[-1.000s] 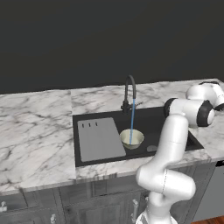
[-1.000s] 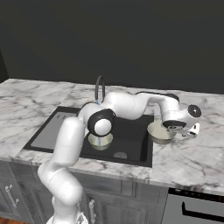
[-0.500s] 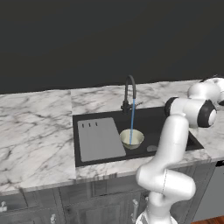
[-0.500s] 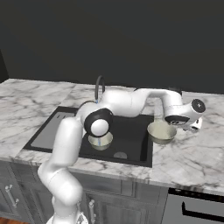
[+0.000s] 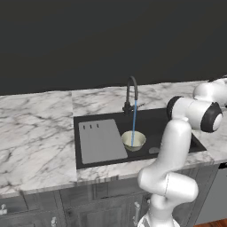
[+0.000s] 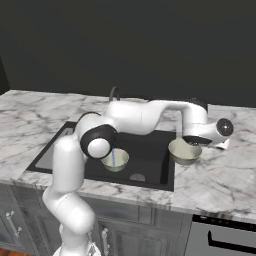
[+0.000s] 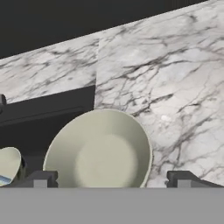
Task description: Rinse each bowl for a few seconds and place them down in the sink or on the counter.
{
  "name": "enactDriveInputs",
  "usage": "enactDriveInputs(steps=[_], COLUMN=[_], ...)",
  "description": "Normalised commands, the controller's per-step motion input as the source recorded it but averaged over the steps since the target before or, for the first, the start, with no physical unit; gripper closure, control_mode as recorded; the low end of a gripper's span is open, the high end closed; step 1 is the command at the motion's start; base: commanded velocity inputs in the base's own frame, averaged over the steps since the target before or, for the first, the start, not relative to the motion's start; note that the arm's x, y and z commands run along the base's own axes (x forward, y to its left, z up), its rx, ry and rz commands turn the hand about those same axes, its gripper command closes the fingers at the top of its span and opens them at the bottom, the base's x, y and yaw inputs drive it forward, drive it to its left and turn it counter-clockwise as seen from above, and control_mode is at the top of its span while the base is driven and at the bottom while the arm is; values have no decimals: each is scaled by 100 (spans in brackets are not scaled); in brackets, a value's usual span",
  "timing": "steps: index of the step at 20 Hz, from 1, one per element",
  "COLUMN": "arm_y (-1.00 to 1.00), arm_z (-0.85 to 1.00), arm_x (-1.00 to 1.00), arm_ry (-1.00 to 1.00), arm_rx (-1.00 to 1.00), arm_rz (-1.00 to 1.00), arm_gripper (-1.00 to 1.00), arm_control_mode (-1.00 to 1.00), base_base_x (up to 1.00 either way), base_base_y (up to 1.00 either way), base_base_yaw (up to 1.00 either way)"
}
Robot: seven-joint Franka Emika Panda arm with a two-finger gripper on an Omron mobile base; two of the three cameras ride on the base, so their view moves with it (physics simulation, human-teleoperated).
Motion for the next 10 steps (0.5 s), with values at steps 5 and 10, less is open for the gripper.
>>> enactDriveInputs(steps=[5, 10], arm_y=[32, 36], arm_z=[8, 26], arm_x=[-38, -28], arm_ry=[-12, -11], arm_rx=[-13, -13], arm_rz=[0, 0], arm_gripper=[-100, -100], arm_control_mode=[-100, -100], base_base_x=[0, 0], base_base_y=[0, 0], base_base_yaw=[0, 0])
